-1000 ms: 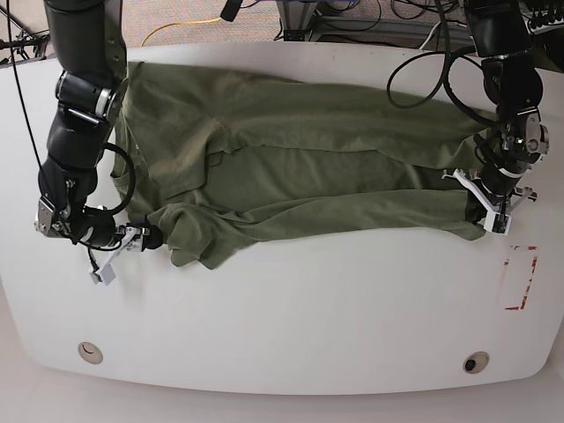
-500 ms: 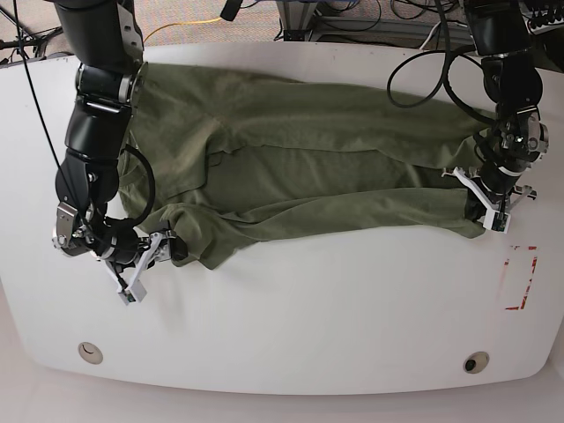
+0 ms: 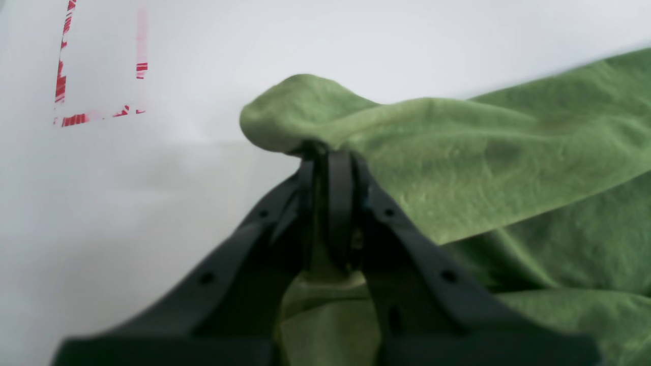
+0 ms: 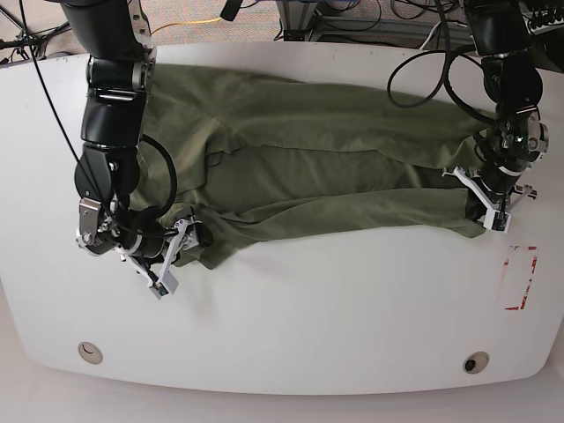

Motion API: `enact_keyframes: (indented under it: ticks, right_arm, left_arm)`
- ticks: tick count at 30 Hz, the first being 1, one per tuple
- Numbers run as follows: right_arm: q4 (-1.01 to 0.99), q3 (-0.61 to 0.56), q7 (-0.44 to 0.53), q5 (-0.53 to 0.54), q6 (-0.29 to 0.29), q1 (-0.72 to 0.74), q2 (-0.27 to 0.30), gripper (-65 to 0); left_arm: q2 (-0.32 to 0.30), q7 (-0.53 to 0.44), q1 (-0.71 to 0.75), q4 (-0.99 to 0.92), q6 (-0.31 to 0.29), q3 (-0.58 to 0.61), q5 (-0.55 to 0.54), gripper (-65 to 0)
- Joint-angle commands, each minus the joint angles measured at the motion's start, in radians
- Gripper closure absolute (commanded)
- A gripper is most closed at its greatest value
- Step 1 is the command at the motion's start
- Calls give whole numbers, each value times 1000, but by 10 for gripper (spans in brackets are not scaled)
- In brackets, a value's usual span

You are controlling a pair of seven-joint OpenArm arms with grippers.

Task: Fold the T-shirt properly
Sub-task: 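Hold both hem corners and lift the hem off the table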

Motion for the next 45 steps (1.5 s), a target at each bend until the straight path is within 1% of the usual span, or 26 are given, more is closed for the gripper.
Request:
enact_keyframes:
  ticks: [1, 4, 6, 8, 10, 11, 12, 13, 15, 18, 20, 22, 25, 26, 29, 30, 34, 40, 42, 45]
  right_arm:
    - [18, 2, 24, 16, 5, 33, 10, -458]
    - [18, 2, 24, 16, 5, 33, 10, -449]
    - [16, 2, 25, 16, 5, 34, 10, -395]
    - [16, 2, 41, 16, 5, 34, 11, -290]
    - [-11, 0, 50, 14, 5, 36, 13, -206]
    - [-48, 0, 50, 14, 5, 42, 13, -174]
    - [-88, 0, 53, 14, 5, 51, 14, -165]
    - [-120, 0, 55, 14, 5, 65, 14, -176]
    - [-148, 0, 78, 14, 5, 69, 14, -219]
    - [-157, 0, 99, 14, 5, 69, 14, -315]
    - [-155, 0, 98, 14, 5, 69, 14, -344]
    - [-155, 0, 98, 14, 5, 69, 14, -315]
    - [-157, 0, 98, 14, 5, 69, 14, -217]
    - [-157, 0, 98, 14, 5, 69, 14, -162]
    - [-157, 0, 98, 14, 5, 69, 14, -25]
    - [-151, 0, 96, 14, 5, 69, 14, 0]
    - [-105, 5, 87, 24, 5, 69, 16, 0]
    - [132, 8, -5, 24, 5, 33, 33, 0]
    - [194, 9, -37, 24, 5, 13, 36, 0]
    - [303, 35, -85, 24, 5, -18, 33, 0]
  left_arm:
    - [-14, -24, -16, 17, 3, -6, -10, 0]
    - [-12, -24, -16, 17, 3, -6, -10, 0]
    - [-12, -24, -16, 17, 3, -6, -10, 0]
    - [-12, -24, -16, 17, 3, -6, -10, 0]
    - [-12, -24, -16, 17, 3, -6, -10, 0]
    - [-12, -24, -18, 17, 3, -6, -10, 0]
    - [-14, -24, -18, 17, 3, -6, -10, 0]
    - [-15, -24, -18, 17, 3, -6, -10, 0]
    - [-15, -24, -18, 17, 3, -6, -10, 0]
    - [-15, -24, -18, 19, 3, -6, -10, 0]
    - [-17, -24, -16, 19, 3, -6, -10, 0]
    - [-17, -24, -16, 19, 3, -6, -10, 0]
    - [-17, -24, -16, 19, 3, -6, -10, 0]
    - [-17, -24, -16, 19, 3, -6, -10, 0]
    - [-17, -24, -16, 19, 3, -6, -10, 0]
    - [-17, -24, -16, 19, 3, -6, -10, 0]
    - [-17, -24, -21, 19, 3, -6, -12, 0]
    - [-17, -25, -22, 73, 2, -17, -18, 0]
    - [-9, -25, -18, 108, -15, -40, -18, 0]
    - [-8, -24, -24, 126, -104, -71, -18, 0]
